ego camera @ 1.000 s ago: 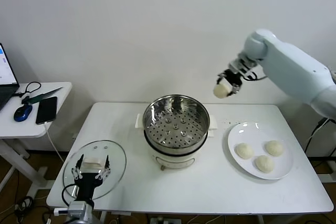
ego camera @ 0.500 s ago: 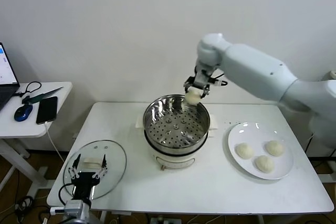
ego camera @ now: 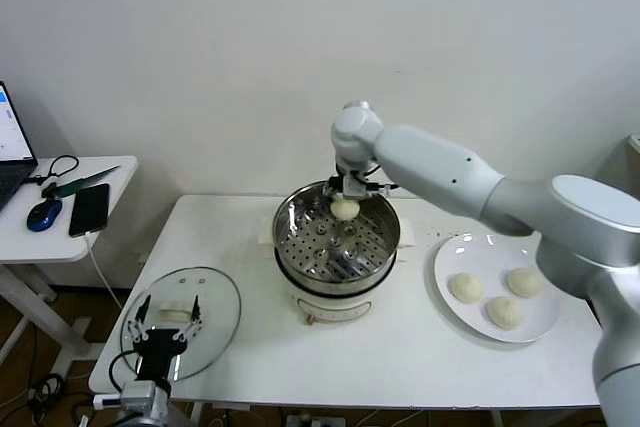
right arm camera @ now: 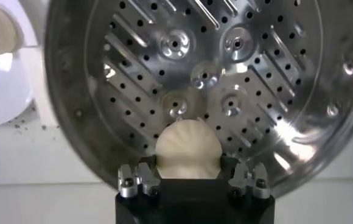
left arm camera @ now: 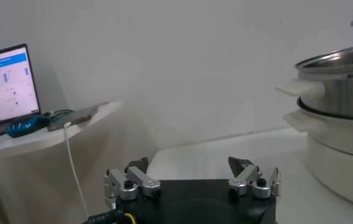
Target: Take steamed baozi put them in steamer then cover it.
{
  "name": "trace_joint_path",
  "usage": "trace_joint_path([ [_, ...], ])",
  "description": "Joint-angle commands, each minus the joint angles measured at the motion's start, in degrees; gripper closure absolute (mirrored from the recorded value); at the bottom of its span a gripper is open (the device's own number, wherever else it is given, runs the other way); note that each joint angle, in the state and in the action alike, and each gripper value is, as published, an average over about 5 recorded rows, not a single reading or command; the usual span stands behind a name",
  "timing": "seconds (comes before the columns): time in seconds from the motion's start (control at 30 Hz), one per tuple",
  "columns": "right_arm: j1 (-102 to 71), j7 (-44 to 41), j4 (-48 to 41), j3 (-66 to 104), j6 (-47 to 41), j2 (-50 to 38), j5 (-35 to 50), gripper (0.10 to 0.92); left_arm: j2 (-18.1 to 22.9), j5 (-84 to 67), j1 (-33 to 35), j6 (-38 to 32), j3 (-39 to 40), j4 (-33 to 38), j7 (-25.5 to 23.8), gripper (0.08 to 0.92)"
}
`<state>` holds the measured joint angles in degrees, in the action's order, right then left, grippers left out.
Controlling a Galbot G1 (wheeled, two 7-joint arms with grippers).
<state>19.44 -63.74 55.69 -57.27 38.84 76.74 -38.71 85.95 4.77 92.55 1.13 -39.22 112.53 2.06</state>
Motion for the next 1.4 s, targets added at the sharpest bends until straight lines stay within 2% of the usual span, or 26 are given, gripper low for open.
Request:
trace_joint_path([
  [0.03, -2.89, 1.36, -3.71, 0.78, 1.55, 3.05, -4.01, 0.338, 0.01, -0.08, 0.08, -0.02, 0.01, -0.28, 0.05, 0.177],
  [0.23, -2.86, 2.04, -4.05, 0.63, 0.92, 2.96, -3.5, 0.333, 0.04, -0.09, 0.2, -0.14, 0.07, -0.65, 0.1, 0.177],
  [0.47, -1.59, 1.28, -1.56, 0.69, 0.43, 1.47, -1.36, 0.217, 0.16, 0.0, 0.26, -0.19, 0.3, -0.85, 0.16, 0.177],
  [0.57, -0.03, 0.38, 0.32, 1.29, 0.76, -0.07, -0.02, 0.204, 0.18, 0.06, 0.31, -0.19, 0.36, -0.9, 0.2, 0.177],
  [0.83, 6.45, -3.05, 9.57, 0.65, -2.4, -10.63, 14.72, 0.202, 0.1, 0.28, 0.44, -0.01, 0.55, -0.77, 0.3, 0.177],
  [0.93, 10.09, -1.08, 12.85, -2.15, -6.81, -17.42, 21.08, 0.203, 0.14, 0.47, 0.37, 0.15, 0.72, -0.53, 0.32, 0.177],
  [1.1, 17.43, 6.08, 18.5, -12.1, -18.96, -29.37, 34.14, 0.203, 0.16, 0.76, 0.6, 0.26, 0.74, 0.1, 0.37, 0.177],
  [1.27, 17.54, 3.19, 23.24, -15.15, -33.74, -41.05, 43.12, 0.203, 0.56, 0.03, 0.89, 0.94, 0.76, 1.83, 0.34, 0.177],
  [1.4, 14.61, 1.3, 23.67, -16.4, -42.67, -46.6, 49.43, 0.203, 0.75, 0.03, 0.69, 0.98, 1.09, 2.54, 0.29, 0.177],
])
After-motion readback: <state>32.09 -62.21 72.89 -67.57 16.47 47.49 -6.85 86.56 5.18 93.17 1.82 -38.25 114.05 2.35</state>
